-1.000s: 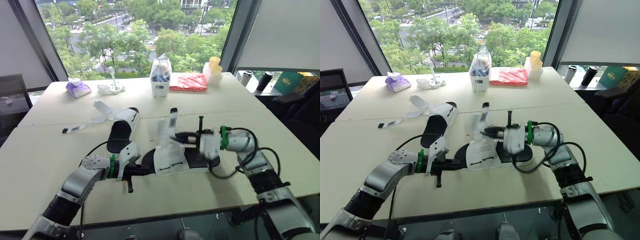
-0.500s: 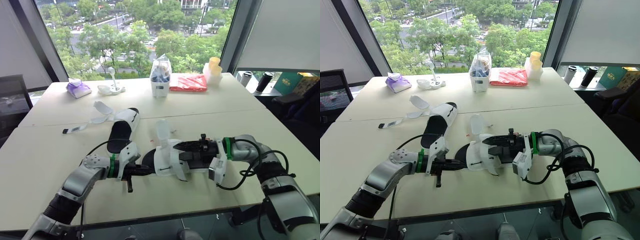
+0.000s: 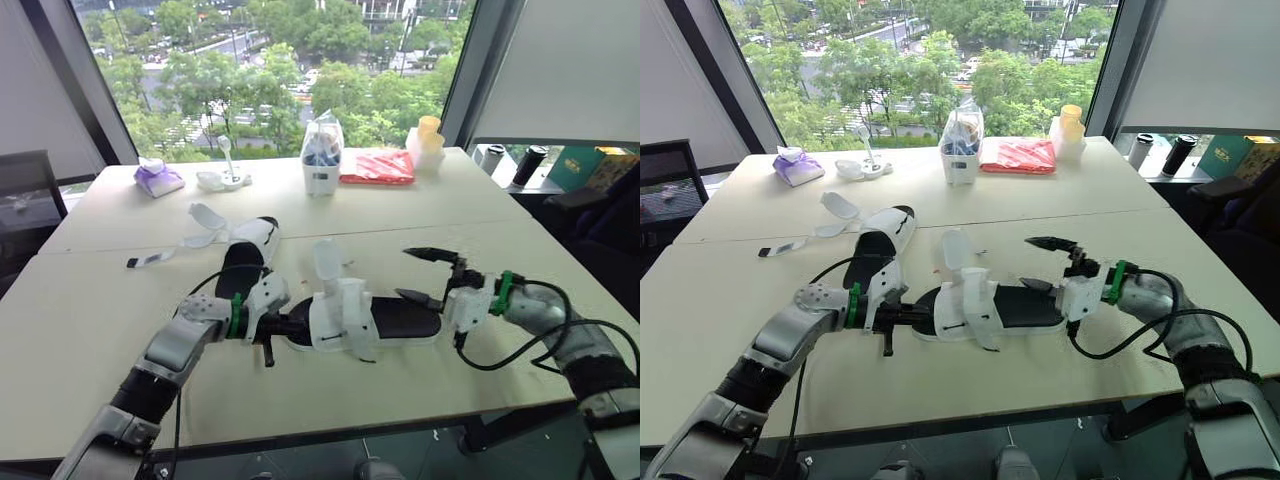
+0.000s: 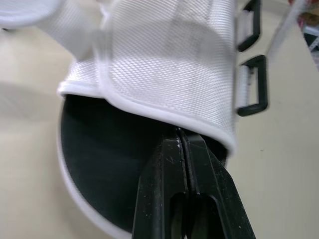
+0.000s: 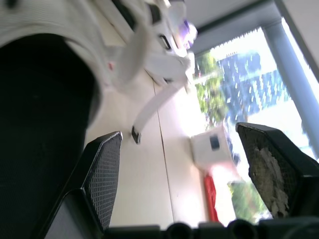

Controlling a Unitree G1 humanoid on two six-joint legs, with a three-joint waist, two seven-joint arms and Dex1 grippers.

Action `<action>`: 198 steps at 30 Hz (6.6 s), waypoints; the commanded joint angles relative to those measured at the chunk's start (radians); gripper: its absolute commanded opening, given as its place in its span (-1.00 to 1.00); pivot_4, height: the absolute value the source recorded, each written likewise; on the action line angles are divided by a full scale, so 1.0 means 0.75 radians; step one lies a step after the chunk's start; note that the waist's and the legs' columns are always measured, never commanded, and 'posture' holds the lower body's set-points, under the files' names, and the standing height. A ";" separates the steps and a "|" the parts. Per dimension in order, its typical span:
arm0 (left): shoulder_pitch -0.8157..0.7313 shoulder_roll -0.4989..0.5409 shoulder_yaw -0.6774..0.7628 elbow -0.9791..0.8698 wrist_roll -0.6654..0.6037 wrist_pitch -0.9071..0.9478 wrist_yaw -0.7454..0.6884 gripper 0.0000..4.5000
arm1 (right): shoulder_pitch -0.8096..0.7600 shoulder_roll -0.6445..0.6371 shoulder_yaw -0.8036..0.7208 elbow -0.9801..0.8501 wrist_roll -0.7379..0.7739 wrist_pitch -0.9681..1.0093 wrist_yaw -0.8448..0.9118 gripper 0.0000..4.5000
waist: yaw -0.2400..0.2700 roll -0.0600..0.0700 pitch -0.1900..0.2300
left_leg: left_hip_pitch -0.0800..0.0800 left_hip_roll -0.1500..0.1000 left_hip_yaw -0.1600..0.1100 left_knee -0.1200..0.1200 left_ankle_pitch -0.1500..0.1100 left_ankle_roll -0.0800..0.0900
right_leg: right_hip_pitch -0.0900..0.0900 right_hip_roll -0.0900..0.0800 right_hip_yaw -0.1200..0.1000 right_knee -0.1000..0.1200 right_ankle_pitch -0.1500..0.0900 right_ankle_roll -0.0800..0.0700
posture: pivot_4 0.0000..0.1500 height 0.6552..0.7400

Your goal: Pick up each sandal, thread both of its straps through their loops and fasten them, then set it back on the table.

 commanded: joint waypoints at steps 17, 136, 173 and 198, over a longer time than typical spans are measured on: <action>-0.080 -0.124 -0.090 0.240 0.196 -0.286 -0.035 -1.00 | 0.532 -0.225 -0.205 -1.199 1.254 2.029 0.350 0.75 | 0.042 0.000 -0.001 | -0.005 0.000 0.000 0.001 -0.001 0.000 | 0.000 -0.002 -0.003 -0.009 -0.003 0.005 | 1.00 1.00; 0.001 -0.142 -0.134 0.178 0.252 -0.227 -0.031 -1.00 | 0.406 0.155 -0.151 -1.059 1.060 2.354 0.307 0.43 | 0.046 0.002 -0.011 | -0.007 0.002 0.000 -0.002 -0.010 0.010 | 0.006 -0.004 -0.012 -0.021 -0.007 0.012 | 1.00 1.00; 0.035 -0.151 -0.125 0.139 0.244 -0.218 -0.002 -1.00 | 0.429 0.055 -0.139 -1.100 1.277 2.513 0.450 -0.95 | 0.045 0.002 -0.011 | -0.007 0.002 0.000 -0.002 -0.010 0.010 | 0.006 -0.005 -0.012 -0.021 -0.007 0.012 | 1.00 1.00; 0.029 -0.166 -0.146 0.179 0.266 -0.250 0.000 -1.00 | 0.232 0.154 -0.360 -1.014 1.982 2.628 0.100 -0.95 | 0.050 0.002 -0.011 | -0.020 0.002 -0.001 0.001 -0.010 0.010 | -0.003 -0.004 -0.013 -0.022 -0.007 0.012 | 1.00 1.00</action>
